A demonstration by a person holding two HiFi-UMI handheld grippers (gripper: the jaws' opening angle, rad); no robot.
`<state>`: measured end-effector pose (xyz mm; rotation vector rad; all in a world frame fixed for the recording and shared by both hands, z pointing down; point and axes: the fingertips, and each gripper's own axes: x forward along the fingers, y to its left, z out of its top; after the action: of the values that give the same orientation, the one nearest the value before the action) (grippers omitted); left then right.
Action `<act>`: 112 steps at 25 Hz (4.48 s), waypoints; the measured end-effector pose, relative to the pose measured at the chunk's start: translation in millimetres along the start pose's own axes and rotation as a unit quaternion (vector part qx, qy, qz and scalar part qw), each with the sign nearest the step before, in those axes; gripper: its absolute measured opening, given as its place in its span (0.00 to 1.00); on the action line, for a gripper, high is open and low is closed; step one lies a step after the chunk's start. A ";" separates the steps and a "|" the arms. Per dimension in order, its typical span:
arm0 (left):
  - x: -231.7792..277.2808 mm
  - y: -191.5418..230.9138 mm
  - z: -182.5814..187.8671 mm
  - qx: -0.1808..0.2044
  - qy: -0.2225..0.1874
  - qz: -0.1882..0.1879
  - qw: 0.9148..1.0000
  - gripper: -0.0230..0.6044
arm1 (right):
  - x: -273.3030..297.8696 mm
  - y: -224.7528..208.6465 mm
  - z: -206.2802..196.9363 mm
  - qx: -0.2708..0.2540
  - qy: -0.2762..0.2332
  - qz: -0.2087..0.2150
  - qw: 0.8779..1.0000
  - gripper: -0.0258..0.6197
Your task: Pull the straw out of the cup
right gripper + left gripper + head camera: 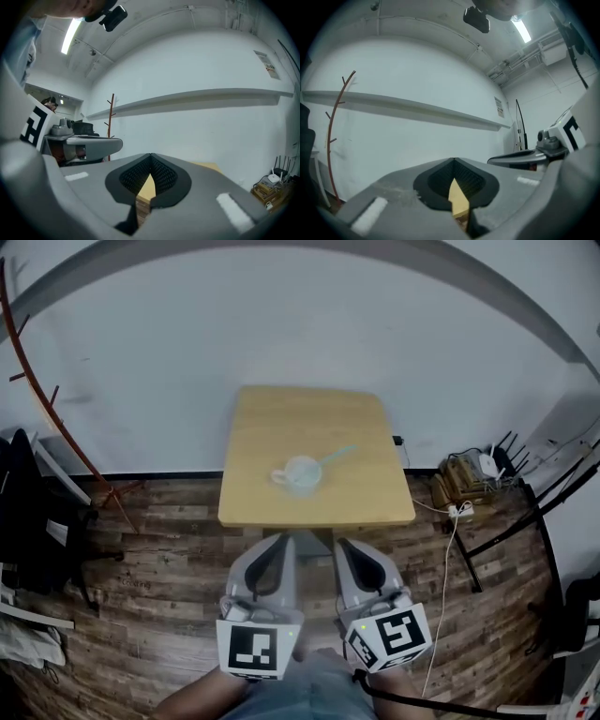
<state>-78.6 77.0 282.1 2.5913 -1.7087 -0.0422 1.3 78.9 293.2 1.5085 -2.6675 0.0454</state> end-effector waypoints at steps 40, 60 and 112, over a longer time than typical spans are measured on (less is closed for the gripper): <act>215.2 42.5 -52.3 -0.006 0.088 0.081 0.993 0.07 | 166.4 -172.3 -21.5 0.038 0.026 0.087 0.995 0.05; 253.5 97.5 -72.2 -0.063 0.101 0.150 0.982 0.07 | 247.0 -183.6 -21.6 -0.046 0.058 0.231 0.970 0.05; 296.5 146.1 -173.9 -0.162 0.206 0.140 0.955 0.07 | 247.4 -154.4 -179.4 -0.256 0.284 0.447 0.809 0.10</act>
<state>-88.4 -250.2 462.0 1.9405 -1.7169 0.1968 15.9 -200.7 490.2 -0.0138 -2.3214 -0.1358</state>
